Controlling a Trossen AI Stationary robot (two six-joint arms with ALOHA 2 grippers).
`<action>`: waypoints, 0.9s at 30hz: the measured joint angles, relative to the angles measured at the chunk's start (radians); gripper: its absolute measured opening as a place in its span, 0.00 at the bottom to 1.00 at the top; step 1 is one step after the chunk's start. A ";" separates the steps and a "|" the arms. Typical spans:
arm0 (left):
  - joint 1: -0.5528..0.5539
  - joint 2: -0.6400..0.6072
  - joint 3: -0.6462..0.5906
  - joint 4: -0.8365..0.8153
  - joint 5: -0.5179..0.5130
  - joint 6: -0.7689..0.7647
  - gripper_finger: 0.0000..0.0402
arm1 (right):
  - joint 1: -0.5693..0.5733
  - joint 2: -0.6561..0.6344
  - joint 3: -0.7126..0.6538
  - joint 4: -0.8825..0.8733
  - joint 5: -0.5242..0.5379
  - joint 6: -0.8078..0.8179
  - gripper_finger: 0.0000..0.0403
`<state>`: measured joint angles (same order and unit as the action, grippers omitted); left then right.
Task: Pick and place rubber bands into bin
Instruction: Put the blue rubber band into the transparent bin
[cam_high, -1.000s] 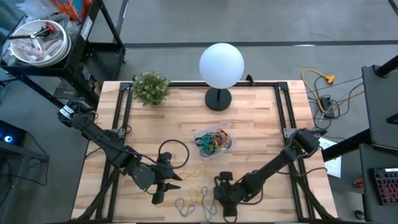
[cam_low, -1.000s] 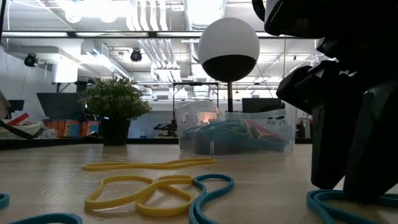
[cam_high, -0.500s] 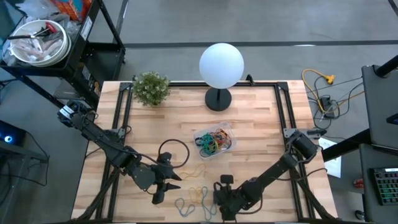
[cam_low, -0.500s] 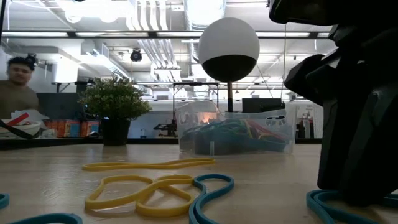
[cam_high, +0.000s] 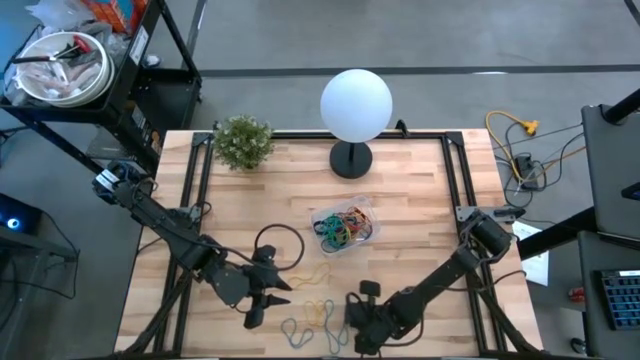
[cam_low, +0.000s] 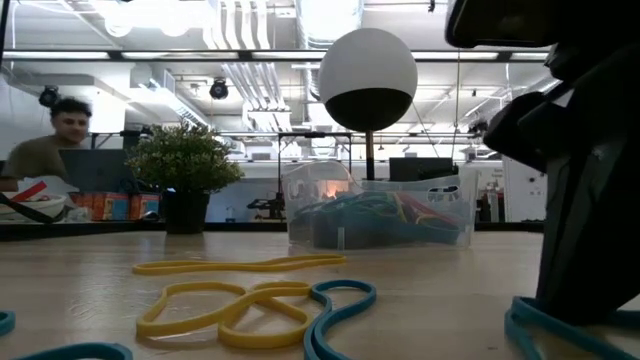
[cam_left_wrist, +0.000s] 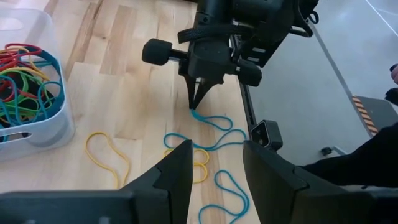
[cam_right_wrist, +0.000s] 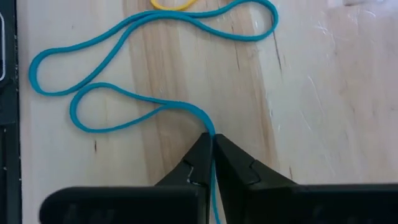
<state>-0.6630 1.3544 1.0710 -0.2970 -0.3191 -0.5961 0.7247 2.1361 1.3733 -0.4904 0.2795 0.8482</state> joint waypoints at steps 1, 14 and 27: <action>0.000 0.000 0.000 0.000 0.000 0.000 0.31 | 0.004 -0.011 -0.002 -0.004 0.019 0.008 0.02; -0.006 0.000 0.000 0.000 0.000 0.001 0.31 | 0.021 -0.186 -0.011 -0.094 0.238 0.025 0.02; -0.006 0.000 -0.020 0.005 0.001 0.001 0.31 | 0.009 -0.329 -0.008 -0.116 0.540 -0.035 0.02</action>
<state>-0.6685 1.3544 1.0514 -0.2919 -0.3183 -0.5953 0.7334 1.8075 1.3651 -0.6068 0.8198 0.8130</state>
